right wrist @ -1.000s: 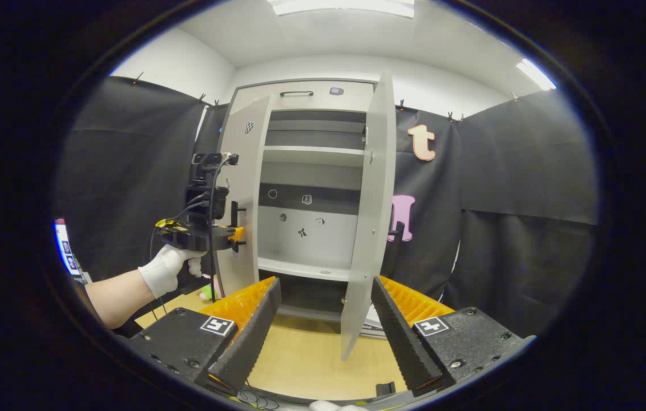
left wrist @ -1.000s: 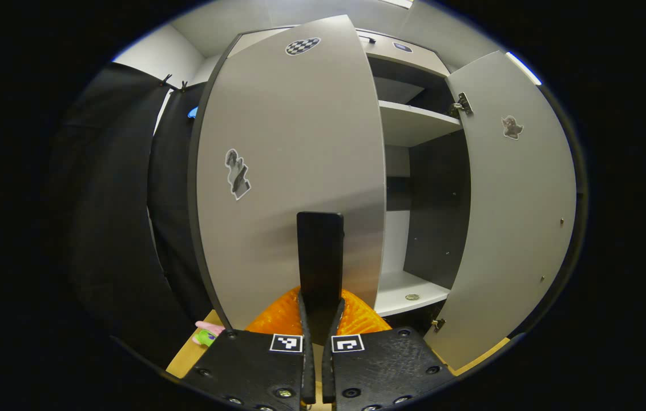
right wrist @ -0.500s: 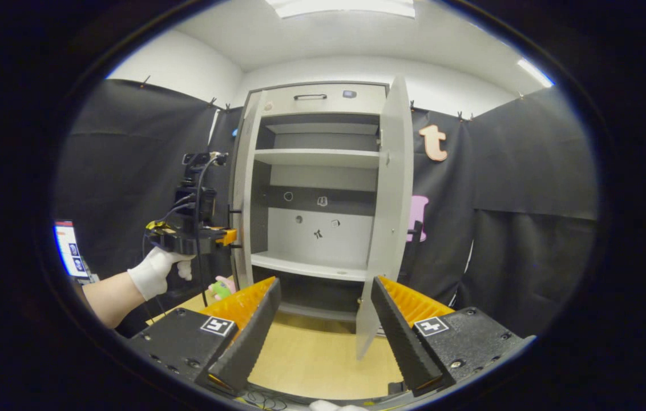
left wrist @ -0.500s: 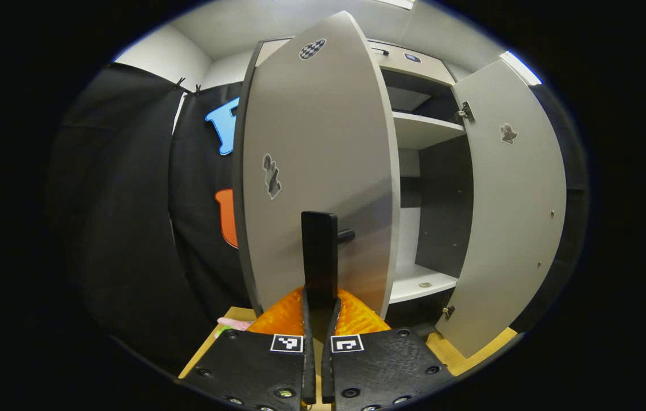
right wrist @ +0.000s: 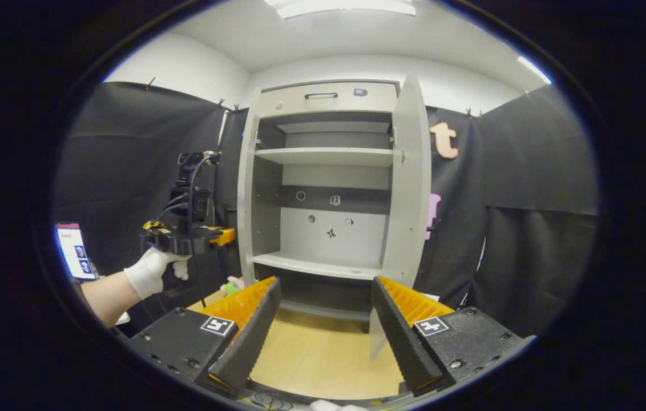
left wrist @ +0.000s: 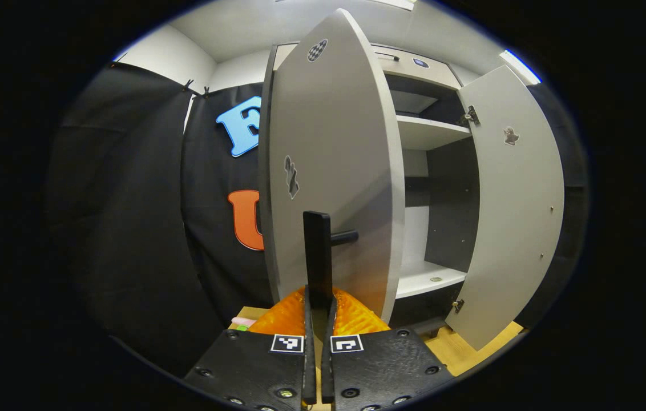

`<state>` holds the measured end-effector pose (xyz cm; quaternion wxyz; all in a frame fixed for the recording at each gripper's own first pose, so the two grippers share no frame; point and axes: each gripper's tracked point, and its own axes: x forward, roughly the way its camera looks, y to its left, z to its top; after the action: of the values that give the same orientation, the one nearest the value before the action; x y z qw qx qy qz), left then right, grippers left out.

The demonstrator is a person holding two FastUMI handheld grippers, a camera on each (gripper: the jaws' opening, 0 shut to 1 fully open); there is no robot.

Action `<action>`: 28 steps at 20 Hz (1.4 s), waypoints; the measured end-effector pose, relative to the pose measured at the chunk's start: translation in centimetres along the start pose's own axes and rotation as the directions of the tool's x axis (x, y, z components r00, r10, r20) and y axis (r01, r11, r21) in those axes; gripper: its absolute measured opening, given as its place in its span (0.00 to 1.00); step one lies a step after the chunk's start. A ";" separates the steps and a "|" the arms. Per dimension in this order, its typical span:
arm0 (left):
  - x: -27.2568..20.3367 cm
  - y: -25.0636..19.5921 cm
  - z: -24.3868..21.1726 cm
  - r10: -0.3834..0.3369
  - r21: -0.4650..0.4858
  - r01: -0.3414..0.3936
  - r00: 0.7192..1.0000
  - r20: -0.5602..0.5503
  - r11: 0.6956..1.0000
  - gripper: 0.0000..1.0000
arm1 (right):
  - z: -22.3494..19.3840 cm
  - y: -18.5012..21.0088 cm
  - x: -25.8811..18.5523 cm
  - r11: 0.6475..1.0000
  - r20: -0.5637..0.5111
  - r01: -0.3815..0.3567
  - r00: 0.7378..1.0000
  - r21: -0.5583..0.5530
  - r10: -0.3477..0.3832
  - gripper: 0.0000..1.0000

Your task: Open the right door of the double-door shoe cabinet with the right hand, and open the left door with the left hand.

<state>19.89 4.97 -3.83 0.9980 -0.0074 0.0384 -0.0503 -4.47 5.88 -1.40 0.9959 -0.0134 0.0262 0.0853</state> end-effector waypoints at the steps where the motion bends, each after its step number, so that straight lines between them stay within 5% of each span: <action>1: -0.1 0.6 0.0 0.008 0.003 -0.008 1.000 0.000 1.000 0.03 | 0.0 0.1 0.1 1.000 -0.001 -0.003 1.000 0.001 0.003 1.00; 11: -0.7 7.9 0.5 0.090 0.003 -0.090 0.995 0.034 0.996 0.00 | -0.5 2.9 1.7 0.998 -0.020 -0.065 0.998 0.011 0.065 0.99; 19: -0.7 11.1 0.2 -0.085 -0.018 0.086 0.995 0.057 0.996 0.00 | -0.8 3.8 2.6 0.997 -0.037 -0.082 0.996 0.005 0.082 1.00; 20: -0.7 11.1 0.2 -0.103 -0.020 0.104 0.993 0.062 0.994 0.08 | -0.9 3.9 2.6 0.997 -0.038 -0.083 0.996 0.000 0.083 1.00; 21: -0.7 11.0 -0.1 -0.120 -0.013 0.120 0.992 0.051 0.993 0.00 | -0.9 4.0 2.7 0.997 -0.038 -0.083 0.996 -0.004 0.083 1.00; 28: -0.9 11.1 -0.7 -0.101 0.001 0.101 0.994 0.044 0.995 0.00 | -0.9 4.4 2.8 0.996 -0.047 -0.094 0.994 -0.003 0.094 1.00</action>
<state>20.06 16.07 -4.70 0.9948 -0.0111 0.0160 -0.1003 -2.47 10.65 -2.59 0.9899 -0.0167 0.0498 0.1319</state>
